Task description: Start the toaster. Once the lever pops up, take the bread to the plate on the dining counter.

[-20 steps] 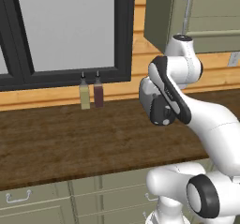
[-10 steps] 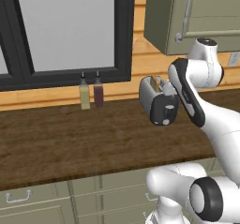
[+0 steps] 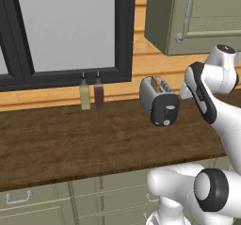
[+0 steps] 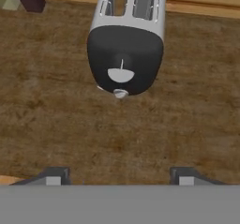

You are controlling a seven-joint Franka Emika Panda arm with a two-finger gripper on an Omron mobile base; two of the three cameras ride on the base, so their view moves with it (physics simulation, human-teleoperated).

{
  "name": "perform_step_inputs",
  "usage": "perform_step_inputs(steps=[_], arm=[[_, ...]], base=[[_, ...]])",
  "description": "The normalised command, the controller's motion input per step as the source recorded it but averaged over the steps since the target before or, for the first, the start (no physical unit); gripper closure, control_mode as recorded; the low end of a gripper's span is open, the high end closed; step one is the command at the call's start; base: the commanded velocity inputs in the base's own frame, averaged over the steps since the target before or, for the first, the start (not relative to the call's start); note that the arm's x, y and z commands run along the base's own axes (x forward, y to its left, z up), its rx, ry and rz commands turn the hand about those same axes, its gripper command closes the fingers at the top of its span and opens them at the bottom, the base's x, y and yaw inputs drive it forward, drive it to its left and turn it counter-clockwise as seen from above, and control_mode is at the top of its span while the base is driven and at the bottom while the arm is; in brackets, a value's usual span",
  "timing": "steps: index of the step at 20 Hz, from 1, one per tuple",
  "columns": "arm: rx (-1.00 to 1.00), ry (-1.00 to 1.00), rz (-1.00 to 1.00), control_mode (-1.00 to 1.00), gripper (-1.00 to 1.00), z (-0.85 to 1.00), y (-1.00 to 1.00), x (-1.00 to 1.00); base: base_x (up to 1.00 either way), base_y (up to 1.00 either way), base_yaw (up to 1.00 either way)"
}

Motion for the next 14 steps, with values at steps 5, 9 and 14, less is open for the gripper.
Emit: perform_step_inputs(steps=[5,9,14], arm=[[0.00,-0.10,0.22,-1.00,1.00,-0.59,0.07,0.25],[0.07,-0.07,0.08,-1.00,1.00,-0.40,0.00,0.59],[0.03,-0.03,0.00,-1.00,1.00,-0.16,0.09,0.32]], base=[[0.00,0.00,0.00],[0.00,0.00,0.00],[0.00,0.00,0.00]])
